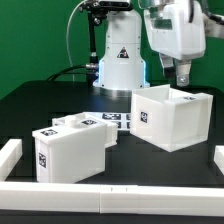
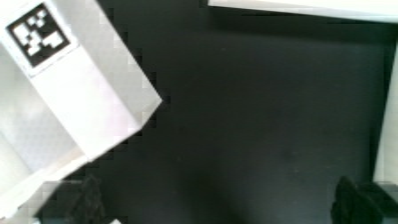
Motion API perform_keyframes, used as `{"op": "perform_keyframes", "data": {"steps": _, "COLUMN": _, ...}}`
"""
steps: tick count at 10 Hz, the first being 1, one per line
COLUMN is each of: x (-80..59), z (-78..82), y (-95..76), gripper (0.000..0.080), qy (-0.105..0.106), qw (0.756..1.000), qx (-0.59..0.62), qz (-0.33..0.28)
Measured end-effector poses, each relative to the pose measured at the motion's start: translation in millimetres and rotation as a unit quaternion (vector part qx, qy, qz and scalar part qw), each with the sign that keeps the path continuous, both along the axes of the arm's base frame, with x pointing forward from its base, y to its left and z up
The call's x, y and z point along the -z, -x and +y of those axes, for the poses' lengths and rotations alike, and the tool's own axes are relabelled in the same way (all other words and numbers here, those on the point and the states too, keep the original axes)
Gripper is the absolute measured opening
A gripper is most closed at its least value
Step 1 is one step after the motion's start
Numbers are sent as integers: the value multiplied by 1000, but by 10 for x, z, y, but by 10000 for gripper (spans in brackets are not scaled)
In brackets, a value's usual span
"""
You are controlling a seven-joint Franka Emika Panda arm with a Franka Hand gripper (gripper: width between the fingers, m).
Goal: Assemble drawer
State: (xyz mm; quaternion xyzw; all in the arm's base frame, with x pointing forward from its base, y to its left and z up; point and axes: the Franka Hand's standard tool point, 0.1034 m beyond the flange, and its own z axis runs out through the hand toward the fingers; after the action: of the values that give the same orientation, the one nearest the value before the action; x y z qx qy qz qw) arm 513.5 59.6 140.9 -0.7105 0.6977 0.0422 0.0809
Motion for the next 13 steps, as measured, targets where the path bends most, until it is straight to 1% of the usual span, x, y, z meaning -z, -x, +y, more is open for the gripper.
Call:
{"op": "perform_keyframes", "data": {"steps": 2, "x": 1, "z": 30, "y": 2, "gripper": 650, "qy": -8, "qw": 999, "qx": 53, "qz": 9}}
{"op": "perform_keyframes", "data": {"steps": 3, "x": 10, "z": 23, "y": 26, "gripper": 650, "qy": -19, "qw": 995, "qx": 100, "qz": 16}}
{"op": "perform_keyframes", "data": {"steps": 4, "x": 43, "z": -25, "y": 150, "gripper": 650, "qy": -35, "qw": 982, "qx": 180, "qz": 34}}
{"op": "perform_keyframes", "data": {"steps": 5, "x": 89, "z": -38, "y": 307, "gripper": 650, "qy": -43, "qw": 970, "qx": 234, "qz": 52}}
{"op": "perform_keyframes", "data": {"steps": 6, "x": 108, "z": -50, "y": 399, "gripper": 650, "qy": -48, "qw": 951, "qx": 296, "qz": 73}}
{"op": "perform_keyframes", "data": {"steps": 7, "x": 28, "z": -103, "y": 335, "gripper": 650, "qy": -53, "qw": 941, "qx": 325, "qz": 76}}
{"op": "perform_keyframes", "data": {"steps": 10, "x": 30, "z": -60, "y": 327, "gripper": 650, "qy": -56, "qw": 946, "qx": 312, "qz": 72}}
{"op": "perform_keyframes", "data": {"steps": 11, "x": 74, "z": -64, "y": 362, "gripper": 650, "qy": -58, "qw": 945, "qx": 313, "qz": 74}}
{"op": "perform_keyframes", "data": {"steps": 12, "x": 212, "z": -78, "y": 498, "gripper": 650, "qy": -56, "qw": 941, "qx": 321, "qz": 90}}
{"op": "perform_keyframes", "data": {"steps": 13, "x": 318, "z": -81, "y": 604, "gripper": 650, "qy": -52, "qw": 941, "qx": 317, "qz": 108}}
